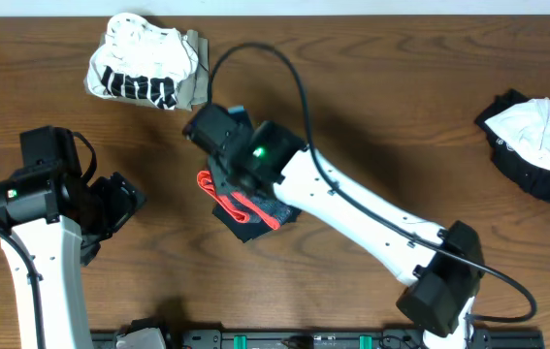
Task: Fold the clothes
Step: 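Lift the folded leggings with the right gripper and move them left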
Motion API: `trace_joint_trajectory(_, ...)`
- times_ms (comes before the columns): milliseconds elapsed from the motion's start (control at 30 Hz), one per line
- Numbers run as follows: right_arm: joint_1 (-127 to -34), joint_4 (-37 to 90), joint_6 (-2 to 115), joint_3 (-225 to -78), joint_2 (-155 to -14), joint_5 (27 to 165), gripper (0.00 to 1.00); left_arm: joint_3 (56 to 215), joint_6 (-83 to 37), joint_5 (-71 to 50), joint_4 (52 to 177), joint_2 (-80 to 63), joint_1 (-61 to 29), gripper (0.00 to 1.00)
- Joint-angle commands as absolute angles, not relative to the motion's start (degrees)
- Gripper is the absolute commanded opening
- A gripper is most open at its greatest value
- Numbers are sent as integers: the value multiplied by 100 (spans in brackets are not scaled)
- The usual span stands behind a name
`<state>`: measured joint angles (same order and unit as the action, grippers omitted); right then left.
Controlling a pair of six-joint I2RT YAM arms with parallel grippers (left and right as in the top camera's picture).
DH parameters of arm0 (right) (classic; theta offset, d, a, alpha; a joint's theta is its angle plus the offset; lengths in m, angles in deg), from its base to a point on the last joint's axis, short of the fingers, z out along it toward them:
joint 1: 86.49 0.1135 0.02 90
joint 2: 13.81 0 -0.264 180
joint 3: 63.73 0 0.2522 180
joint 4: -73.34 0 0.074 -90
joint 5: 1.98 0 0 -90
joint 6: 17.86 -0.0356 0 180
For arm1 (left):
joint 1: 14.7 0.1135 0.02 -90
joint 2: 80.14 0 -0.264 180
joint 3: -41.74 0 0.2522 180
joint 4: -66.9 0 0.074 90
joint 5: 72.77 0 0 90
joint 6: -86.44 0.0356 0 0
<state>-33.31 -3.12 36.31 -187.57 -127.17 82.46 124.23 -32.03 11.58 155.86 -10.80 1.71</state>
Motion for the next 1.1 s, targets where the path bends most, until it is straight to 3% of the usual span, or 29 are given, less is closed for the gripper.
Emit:
trace_joint_trajectory(0,-3556,-340,3860,-18774,-12741,8224,29,12383,-3164,1172,15629,-1054,188,92)
trace_joint_trajectory(133,-3650,-181,3856,-18396,-12938,8222,9,12383,-3166,1172,15647,-1054,188,92)
trace_joint_trajectory(267,-3656,77,3572,-17950,-13183,8263,2,12383,-3164,1172,15647,-1054,188,92)
trace_joint_trajectory(667,-3350,589,3532,-17085,-13471,9774,1,12383,-3166,1172,15645,-1054,188,92)
trace_joint_trajectory(1067,-3210,-128,3235,-17415,-12709,8635,1,12383,-3166,1167,15647,-1054,188,92)
